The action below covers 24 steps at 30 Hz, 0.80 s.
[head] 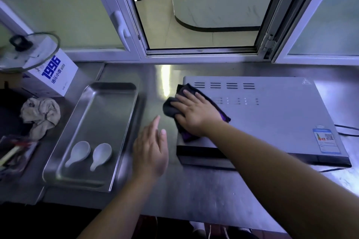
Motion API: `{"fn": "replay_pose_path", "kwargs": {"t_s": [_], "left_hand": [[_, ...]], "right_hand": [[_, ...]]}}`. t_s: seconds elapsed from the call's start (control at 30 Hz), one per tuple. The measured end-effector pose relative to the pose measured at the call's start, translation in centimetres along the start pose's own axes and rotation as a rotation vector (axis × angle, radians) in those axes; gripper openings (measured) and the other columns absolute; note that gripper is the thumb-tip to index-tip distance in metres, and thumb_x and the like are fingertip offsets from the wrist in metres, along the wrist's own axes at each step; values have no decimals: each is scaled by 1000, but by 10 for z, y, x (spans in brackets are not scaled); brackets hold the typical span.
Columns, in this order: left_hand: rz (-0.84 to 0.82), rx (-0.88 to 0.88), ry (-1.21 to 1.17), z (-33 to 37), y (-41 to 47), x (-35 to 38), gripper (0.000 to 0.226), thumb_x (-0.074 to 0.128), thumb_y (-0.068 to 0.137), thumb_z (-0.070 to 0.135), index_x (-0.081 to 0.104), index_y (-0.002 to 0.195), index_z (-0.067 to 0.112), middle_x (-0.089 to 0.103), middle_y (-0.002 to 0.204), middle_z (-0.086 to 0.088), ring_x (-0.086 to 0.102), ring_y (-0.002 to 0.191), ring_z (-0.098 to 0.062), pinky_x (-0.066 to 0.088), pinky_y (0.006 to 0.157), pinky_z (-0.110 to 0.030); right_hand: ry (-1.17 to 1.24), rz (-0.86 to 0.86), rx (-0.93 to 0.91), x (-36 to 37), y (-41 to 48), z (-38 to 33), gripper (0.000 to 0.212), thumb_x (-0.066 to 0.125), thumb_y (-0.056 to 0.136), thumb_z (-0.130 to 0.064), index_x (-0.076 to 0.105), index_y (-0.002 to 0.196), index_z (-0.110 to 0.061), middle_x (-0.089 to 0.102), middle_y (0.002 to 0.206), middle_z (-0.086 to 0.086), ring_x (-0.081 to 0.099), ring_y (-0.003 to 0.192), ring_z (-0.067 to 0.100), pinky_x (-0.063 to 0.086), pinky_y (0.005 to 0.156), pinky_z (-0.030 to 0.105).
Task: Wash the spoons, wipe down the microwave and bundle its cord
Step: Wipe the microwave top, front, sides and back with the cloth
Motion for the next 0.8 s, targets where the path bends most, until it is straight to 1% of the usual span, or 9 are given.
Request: {"fn": "replay_pose_path", "kwargs": {"t_s": [0.17, 0.27, 0.33, 0.47, 0.57, 0.7, 0.8], "left_hand": [[-18, -4, 17, -7, -12, -1, 59, 22, 107, 46, 44, 155, 20, 58, 145, -6, 55, 130, -26, 45, 105, -43], [-48, -35, 45, -12, -16, -2, 61, 19, 107, 50, 41, 156, 23, 56, 148, -2, 51, 134, -21, 41, 108, -41], [-51, -26, 53, -11, -15, -3, 61, 18, 106, 51, 42, 156, 24, 55, 149, -1, 51, 135, -21, 42, 110, -42], [-83, 1, 45, 2, -8, 4, 61, 20, 105, 51, 42, 155, 25, 53, 151, 0, 47, 139, -22, 40, 113, -45], [-99, 67, 53, 18, 0, 12, 60, 23, 104, 50, 45, 152, 23, 54, 151, 0, 48, 138, -23, 42, 112, -45], [-125, 173, 37, 41, 10, 24, 58, 26, 105, 47, 49, 150, 18, 55, 149, 0, 50, 136, -22, 42, 113, -42], [-142, 221, 17, 52, 11, 34, 58, 27, 105, 47, 50, 149, 18, 55, 148, 0, 50, 137, -22, 43, 111, -43]], "right_hand": [[23, 31, 123, -13, 42, 40, 61, 23, 101, -55, 18, 160, -42, 8, 169, -17, 2, 157, 10, 1, 127, 38], [33, 43, 221, -17, 54, 62, 63, 17, 100, -55, 13, 161, -39, 4, 169, -18, 1, 157, 11, 1, 127, 38], [44, 56, 270, -19, 48, 74, 64, 16, 100, -54, 12, 162, -38, 4, 170, -17, 1, 157, 12, 1, 127, 39], [44, 98, 355, -23, 11, 102, 63, 17, 100, -53, 13, 161, -38, 5, 170, -17, 1, 157, 11, 1, 127, 39], [38, 99, 436, -29, -31, 136, 63, 17, 101, -55, 12, 161, -39, 4, 170, -17, 0, 157, 10, 1, 127, 39], [26, 128, 607, -34, -99, 185, 63, 17, 100, -58, 13, 160, -41, 4, 170, -17, -1, 157, 9, 2, 127, 40], [48, 166, 774, -36, -152, 207, 64, 19, 99, -56, 14, 160, -40, 3, 170, -18, 0, 157, 10, 2, 127, 41]]}}
Point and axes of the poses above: each hand's wrist, its own y-axis towards the middle knuckle, its own x-axis out of the palm, z = x × y, the point moved 5 cm from there along y, towards the middle knuckle
